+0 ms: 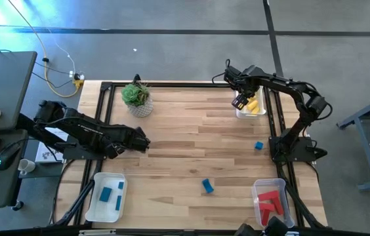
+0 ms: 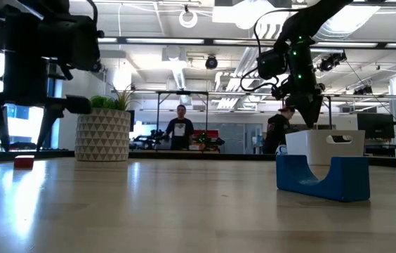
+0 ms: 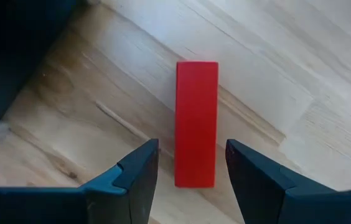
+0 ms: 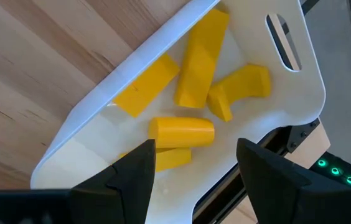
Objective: Sort & place blocks by color
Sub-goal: Put the red block into the transparent bin
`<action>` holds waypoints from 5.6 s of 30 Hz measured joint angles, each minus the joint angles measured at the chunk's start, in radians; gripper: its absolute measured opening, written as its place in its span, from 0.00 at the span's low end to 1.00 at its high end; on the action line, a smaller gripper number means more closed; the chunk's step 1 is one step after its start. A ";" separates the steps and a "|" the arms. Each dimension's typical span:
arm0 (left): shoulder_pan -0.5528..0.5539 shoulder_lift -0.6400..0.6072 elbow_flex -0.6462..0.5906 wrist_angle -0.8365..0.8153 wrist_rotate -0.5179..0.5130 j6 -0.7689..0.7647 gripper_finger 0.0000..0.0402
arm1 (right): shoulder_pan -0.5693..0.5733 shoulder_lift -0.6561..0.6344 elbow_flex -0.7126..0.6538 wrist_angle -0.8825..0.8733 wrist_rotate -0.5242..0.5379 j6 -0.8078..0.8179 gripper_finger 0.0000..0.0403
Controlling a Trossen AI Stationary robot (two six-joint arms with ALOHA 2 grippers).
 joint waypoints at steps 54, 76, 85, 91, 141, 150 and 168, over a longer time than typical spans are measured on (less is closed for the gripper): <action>0.082 -0.099 -0.078 0.207 -0.041 0.815 0.19 | 0.075 -0.149 0.001 -0.128 -0.074 0.249 0.44; 0.082 -0.159 -0.068 0.977 0.250 1.507 0.19 | 0.450 -0.286 0.001 0.135 -0.376 0.661 0.44; 0.082 -0.159 -0.068 1.027 0.503 1.612 0.20 | 0.627 -0.282 0.001 0.484 -0.395 0.537 0.44; 0.082 -0.159 -0.068 1.099 0.661 1.561 0.20 | 0.732 -0.281 0.001 0.656 -0.408 0.202 0.44; 0.210 0.060 0.312 1.335 0.952 1.602 0.20 | 0.808 -0.221 0.001 1.038 -0.721 -0.202 0.44; 0.233 0.070 0.319 1.337 0.964 1.609 0.20 | 0.807 -0.211 0.001 1.035 -0.713 -0.202 0.32; 0.234 0.071 0.318 1.301 0.925 1.634 0.35 | 0.808 -0.194 0.002 0.968 -0.629 0.062 0.08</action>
